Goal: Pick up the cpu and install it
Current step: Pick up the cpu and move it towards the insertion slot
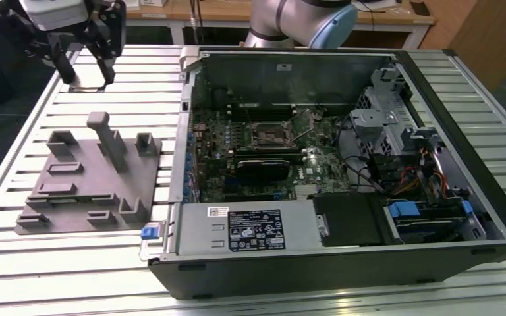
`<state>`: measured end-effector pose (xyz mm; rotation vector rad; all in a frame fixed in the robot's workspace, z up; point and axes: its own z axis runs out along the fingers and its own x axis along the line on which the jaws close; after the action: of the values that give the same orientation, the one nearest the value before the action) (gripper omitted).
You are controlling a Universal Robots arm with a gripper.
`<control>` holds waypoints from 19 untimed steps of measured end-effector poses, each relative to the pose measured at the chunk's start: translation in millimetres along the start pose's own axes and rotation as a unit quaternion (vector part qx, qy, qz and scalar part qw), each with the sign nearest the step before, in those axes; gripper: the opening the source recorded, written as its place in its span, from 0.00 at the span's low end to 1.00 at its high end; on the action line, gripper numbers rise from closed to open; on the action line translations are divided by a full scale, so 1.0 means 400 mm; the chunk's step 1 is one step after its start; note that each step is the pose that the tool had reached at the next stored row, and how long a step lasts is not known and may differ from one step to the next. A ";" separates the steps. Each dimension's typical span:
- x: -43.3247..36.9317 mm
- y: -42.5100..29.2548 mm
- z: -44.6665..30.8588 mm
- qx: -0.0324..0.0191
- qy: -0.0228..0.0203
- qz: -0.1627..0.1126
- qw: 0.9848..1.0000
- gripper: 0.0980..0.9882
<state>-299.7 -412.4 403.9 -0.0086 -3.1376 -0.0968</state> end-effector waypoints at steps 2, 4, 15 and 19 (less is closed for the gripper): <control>-0.011 0.000 0.000 0.000 0.000 0.000 1.000 0.50; -0.022 0.000 0.000 0.000 0.000 0.000 1.000 0.50; -0.092 0.000 0.000 0.000 0.000 0.000 1.000 0.50; -0.156 0.005 0.000 0.000 0.000 0.000 1.000 0.50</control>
<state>-237.3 -410.8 404.0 -0.0085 -3.1375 -0.0967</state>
